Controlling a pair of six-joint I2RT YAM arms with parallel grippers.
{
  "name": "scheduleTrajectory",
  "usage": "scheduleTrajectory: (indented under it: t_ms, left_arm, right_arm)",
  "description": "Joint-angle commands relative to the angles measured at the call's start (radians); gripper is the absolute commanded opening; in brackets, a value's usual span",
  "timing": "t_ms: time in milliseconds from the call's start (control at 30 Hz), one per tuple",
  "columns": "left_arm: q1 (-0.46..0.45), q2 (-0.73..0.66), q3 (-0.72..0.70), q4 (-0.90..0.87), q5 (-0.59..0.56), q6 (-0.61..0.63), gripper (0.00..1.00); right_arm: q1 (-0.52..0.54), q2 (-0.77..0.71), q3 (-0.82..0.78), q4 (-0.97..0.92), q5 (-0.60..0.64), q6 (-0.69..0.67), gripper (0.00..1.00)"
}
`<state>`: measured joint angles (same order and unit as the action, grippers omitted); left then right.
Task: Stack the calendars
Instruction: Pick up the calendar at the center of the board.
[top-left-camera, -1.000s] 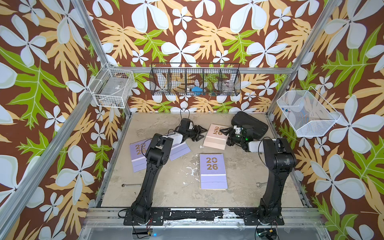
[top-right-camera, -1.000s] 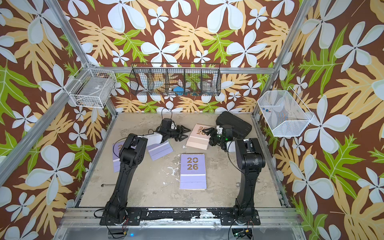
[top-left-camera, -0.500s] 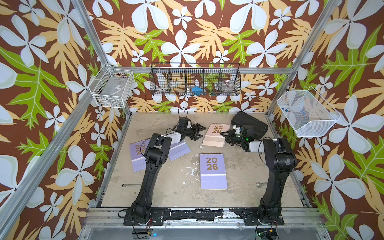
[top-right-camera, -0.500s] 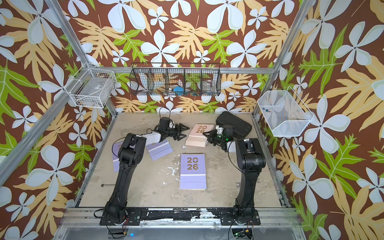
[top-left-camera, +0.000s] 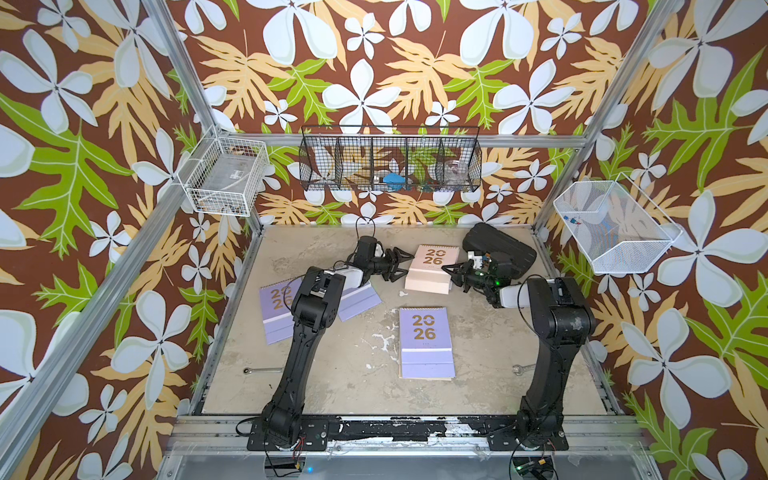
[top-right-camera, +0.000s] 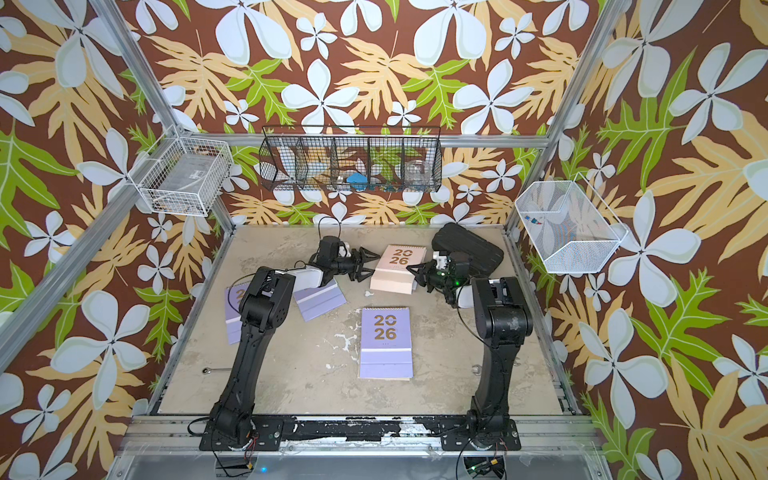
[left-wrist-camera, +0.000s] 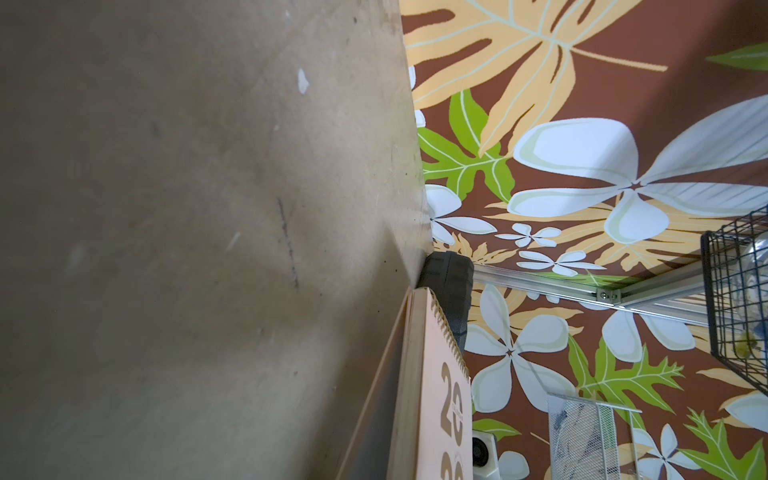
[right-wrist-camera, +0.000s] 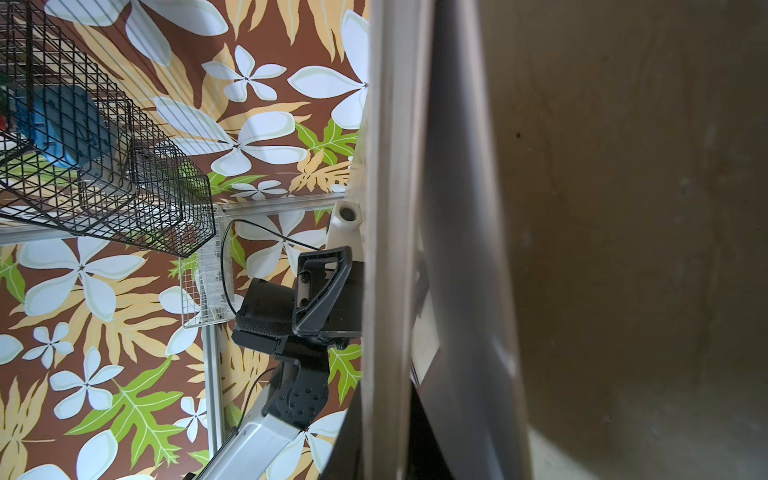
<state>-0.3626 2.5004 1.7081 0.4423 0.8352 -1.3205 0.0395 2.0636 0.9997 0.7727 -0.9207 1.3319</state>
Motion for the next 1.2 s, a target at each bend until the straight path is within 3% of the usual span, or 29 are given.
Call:
scheduleTrajectory:
  t_ms: [0,267,567,733,867,1167]
  left_arm:
    - [-0.002,0.009,0.0,0.048,0.023,-0.037,0.74]
    - [-0.011,0.02,-0.005,0.133,0.038,-0.098,0.72]
    - [-0.024,0.026,-0.031,0.306,0.049,-0.212,0.53]
    - [-0.024,0.018,-0.039,0.309,0.043,-0.207,0.38]
    - [-0.024,0.017,-0.037,0.321,0.035,-0.216,0.21]
    - [-0.022,0.011,-0.042,0.375,0.013,-0.246,0.07]
  right_arm:
    - [-0.001,-0.002,0.0,0.117,-0.041,0.04,0.12]
    - [-0.001,0.027,-0.004,0.204,-0.067,0.113,0.12]
    - [-0.001,0.042,-0.009,0.209,-0.079,0.113,0.13]
    - [-0.001,0.035,0.001,0.169,-0.076,0.085,0.23]
    - [-0.001,0.008,0.013,0.079,-0.063,0.028,0.35]
    - [-0.029,-0.084,-0.043,-0.103,-0.02,-0.069,0.52]
